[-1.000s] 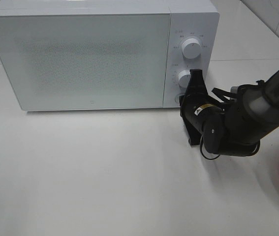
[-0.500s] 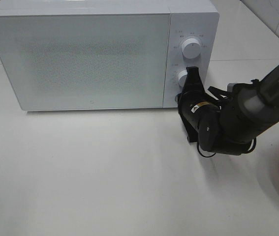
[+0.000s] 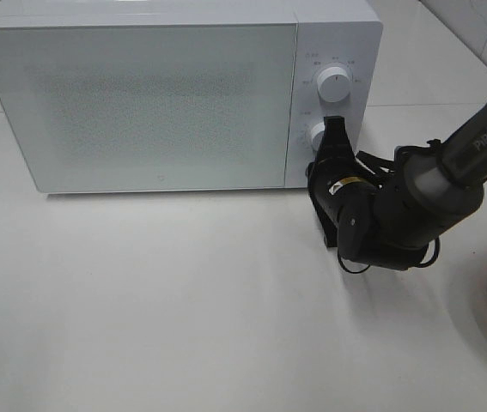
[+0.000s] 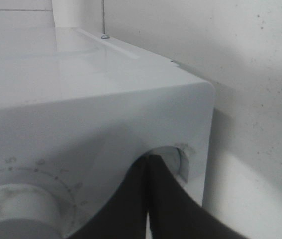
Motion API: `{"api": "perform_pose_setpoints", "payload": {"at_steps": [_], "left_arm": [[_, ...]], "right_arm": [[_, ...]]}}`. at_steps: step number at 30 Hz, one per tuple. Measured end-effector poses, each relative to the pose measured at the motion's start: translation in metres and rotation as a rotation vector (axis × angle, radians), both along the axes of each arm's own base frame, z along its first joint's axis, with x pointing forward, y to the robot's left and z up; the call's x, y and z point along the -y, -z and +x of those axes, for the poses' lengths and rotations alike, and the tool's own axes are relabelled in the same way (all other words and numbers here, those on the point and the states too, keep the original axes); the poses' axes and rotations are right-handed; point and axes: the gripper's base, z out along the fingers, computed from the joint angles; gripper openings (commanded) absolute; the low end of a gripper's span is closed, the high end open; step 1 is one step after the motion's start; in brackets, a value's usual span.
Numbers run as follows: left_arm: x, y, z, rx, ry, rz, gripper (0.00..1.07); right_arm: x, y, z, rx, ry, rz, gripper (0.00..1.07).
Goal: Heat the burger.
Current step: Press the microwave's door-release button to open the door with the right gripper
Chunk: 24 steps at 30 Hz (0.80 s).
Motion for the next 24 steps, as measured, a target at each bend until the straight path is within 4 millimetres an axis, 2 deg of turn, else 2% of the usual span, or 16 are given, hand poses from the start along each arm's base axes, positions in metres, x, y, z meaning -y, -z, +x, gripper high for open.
{"api": "perform_pose_setpoints", "payload": {"at_steps": [9, 24], "left_arm": [[0.0000, 0.0000, 0.0000, 0.000, 0.000, 0.000, 1.00], [0.0000, 0.0000, 0.0000, 0.000, 0.000, 0.000, 1.00]], "right_arm": [[-0.0018, 0.0044, 0.0085, -0.041, 0.019, 0.000, 0.00], [-0.0023, 0.0052, 0.0090, -0.050, 0.014, 0.001, 0.00]]}}
